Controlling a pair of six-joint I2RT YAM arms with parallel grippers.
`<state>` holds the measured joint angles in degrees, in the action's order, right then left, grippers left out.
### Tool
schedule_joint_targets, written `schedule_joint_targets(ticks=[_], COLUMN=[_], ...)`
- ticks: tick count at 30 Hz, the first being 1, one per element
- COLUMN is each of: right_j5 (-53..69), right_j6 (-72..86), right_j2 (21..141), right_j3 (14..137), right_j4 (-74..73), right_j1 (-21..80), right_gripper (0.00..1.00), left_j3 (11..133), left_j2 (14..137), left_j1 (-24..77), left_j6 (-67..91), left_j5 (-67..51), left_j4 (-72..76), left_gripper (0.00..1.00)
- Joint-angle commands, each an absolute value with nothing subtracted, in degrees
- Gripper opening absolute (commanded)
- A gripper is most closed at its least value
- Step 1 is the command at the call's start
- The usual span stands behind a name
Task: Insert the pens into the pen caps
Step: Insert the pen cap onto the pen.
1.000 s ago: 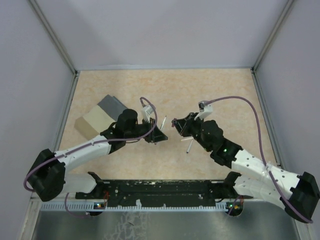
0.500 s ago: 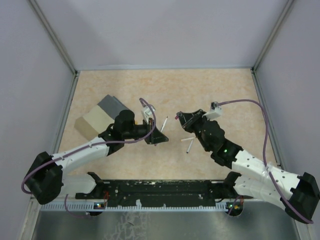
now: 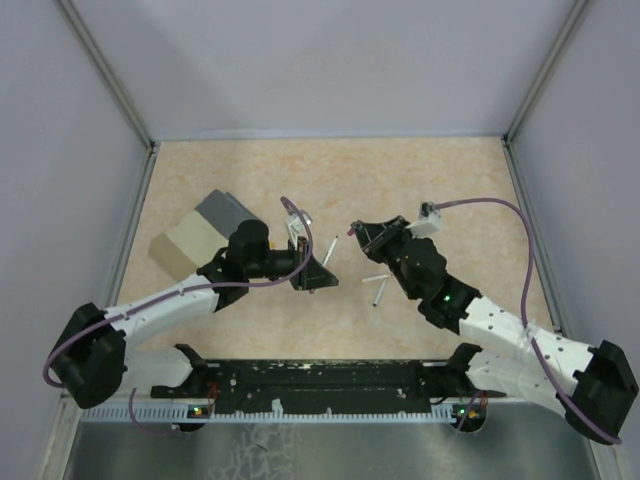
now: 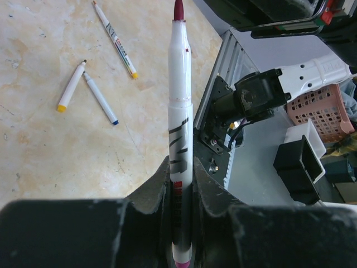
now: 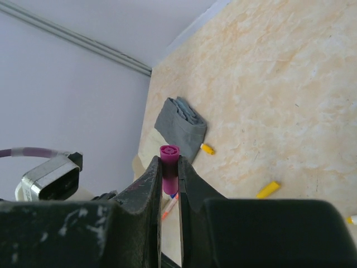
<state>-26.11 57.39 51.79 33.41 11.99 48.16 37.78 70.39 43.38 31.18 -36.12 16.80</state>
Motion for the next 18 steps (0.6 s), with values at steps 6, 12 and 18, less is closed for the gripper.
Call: schedule_joint_targets(ticks=[6, 12, 18], right_j5=[-23.48, -21.57, -19.89], right_j6=[59.73, 59.89, 59.46], right_j2=[51.83, 52.19, 52.94], right_j3=[34.67, 34.46, 34.56], right_j4=[20.57, 20.81, 20.66], right_j1=[46.38, 45.80, 45.48], right_gripper=[0.00, 0.00, 0.00], left_j3=[38.34, 38.56, 38.66], left_j2=[71.67, 71.89, 72.13], left_j1=[43.68, 43.77, 43.77], left_j6=[29.80, 29.80, 29.85], left_j5=[-38.75, -39.12, -39.12], left_j4=[18.88, 18.85, 18.90], left_gripper=[0.00, 0.00, 0.00])
